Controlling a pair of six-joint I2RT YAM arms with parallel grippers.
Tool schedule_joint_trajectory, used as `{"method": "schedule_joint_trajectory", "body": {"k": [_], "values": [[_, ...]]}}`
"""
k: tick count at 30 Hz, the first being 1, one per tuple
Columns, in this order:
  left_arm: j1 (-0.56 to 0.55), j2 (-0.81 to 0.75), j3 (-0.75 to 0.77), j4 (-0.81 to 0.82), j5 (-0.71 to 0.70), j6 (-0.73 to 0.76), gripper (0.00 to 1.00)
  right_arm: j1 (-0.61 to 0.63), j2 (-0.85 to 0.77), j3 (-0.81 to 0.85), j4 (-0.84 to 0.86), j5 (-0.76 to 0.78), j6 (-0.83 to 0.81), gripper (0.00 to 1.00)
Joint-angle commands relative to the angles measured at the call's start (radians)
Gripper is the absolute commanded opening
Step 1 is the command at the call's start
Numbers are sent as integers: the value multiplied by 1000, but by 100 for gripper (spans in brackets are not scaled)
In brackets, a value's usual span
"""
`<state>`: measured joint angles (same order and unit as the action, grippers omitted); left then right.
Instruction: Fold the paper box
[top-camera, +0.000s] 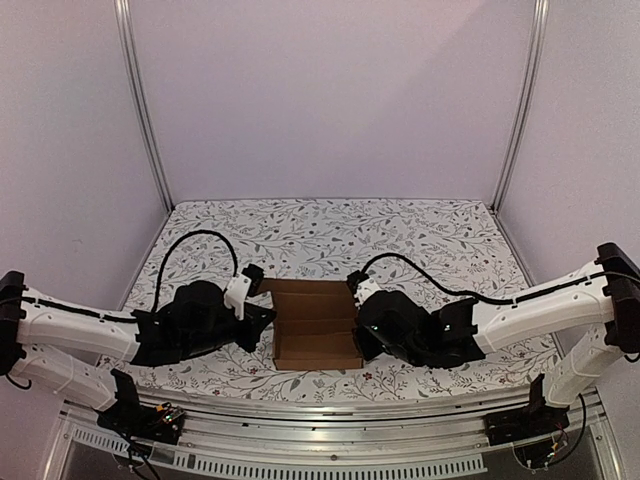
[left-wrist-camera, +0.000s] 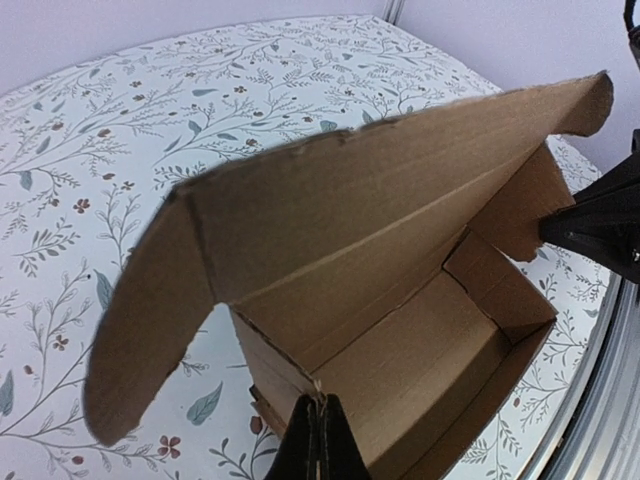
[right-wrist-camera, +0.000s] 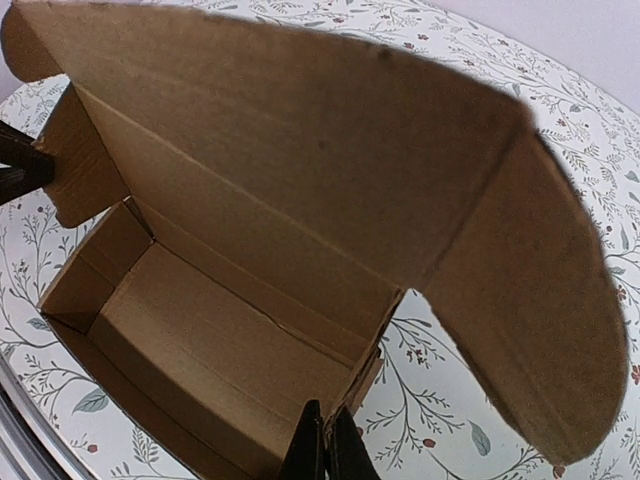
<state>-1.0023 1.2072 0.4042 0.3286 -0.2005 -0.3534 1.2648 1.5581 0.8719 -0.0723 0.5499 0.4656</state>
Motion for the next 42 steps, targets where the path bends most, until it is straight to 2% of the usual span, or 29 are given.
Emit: {"method": "schedule_joint_trajectory", "body": {"k": [1,14,28,34,42], "values": [[-52,29,-2,20,44,-16,0,40,30,59,74,43,33,0],[-113,82,-9,13,13,-48,0,58,51,10,34,25,87,0],[-188,78,10,-128,-80,-86,0,81,24,-71,6,39,166,0],[-211,91,38,-220,-135,-157,0,96,26,-86,-13,52,202,0],[-234,164,79,-266,-152,-261,0,118,44,-79,-43,63,258,1]]}}
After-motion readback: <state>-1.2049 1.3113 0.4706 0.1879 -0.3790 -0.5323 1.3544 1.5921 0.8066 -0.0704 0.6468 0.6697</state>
